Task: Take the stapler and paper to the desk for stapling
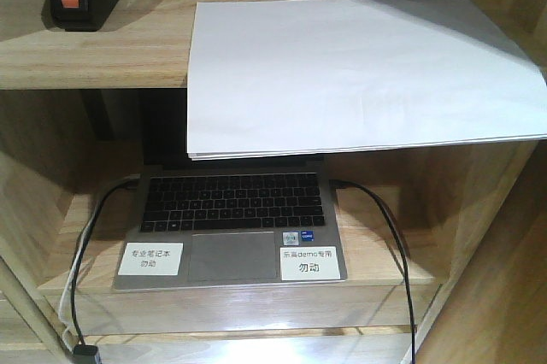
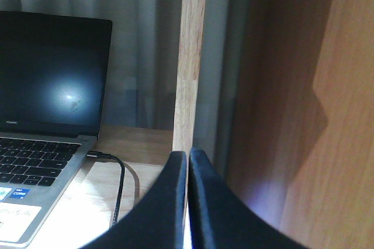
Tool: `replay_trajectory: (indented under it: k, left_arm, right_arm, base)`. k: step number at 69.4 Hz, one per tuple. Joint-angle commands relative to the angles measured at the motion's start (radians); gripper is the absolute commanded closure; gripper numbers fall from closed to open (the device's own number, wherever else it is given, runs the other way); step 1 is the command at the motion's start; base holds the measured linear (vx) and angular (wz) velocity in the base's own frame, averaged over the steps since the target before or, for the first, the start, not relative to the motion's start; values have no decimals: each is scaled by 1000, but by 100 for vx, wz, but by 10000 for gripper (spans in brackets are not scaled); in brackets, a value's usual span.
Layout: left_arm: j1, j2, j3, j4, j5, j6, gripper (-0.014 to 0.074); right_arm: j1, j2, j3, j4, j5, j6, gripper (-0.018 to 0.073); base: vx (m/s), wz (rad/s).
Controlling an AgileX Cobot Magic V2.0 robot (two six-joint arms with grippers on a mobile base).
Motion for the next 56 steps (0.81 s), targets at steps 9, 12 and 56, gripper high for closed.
replay_trajectory:
  k: [9, 12, 56]
  left_arm:
    - [0, -15, 11, -1, -73, 0, 603]
    - [0, -15, 11, -1, -73, 0, 603]
    - [0, -15, 11, -1, -73, 0, 603]
  right_arm:
    - [-1, -10, 5, -7, -78, -5, 569]
    - [-1, -10, 5, -7, -78, -5, 569]
    - [-1, -10, 5, -7, -78, -5, 569]
  base:
    - [0, 0]
    - [0, 0]
    - [0, 0]
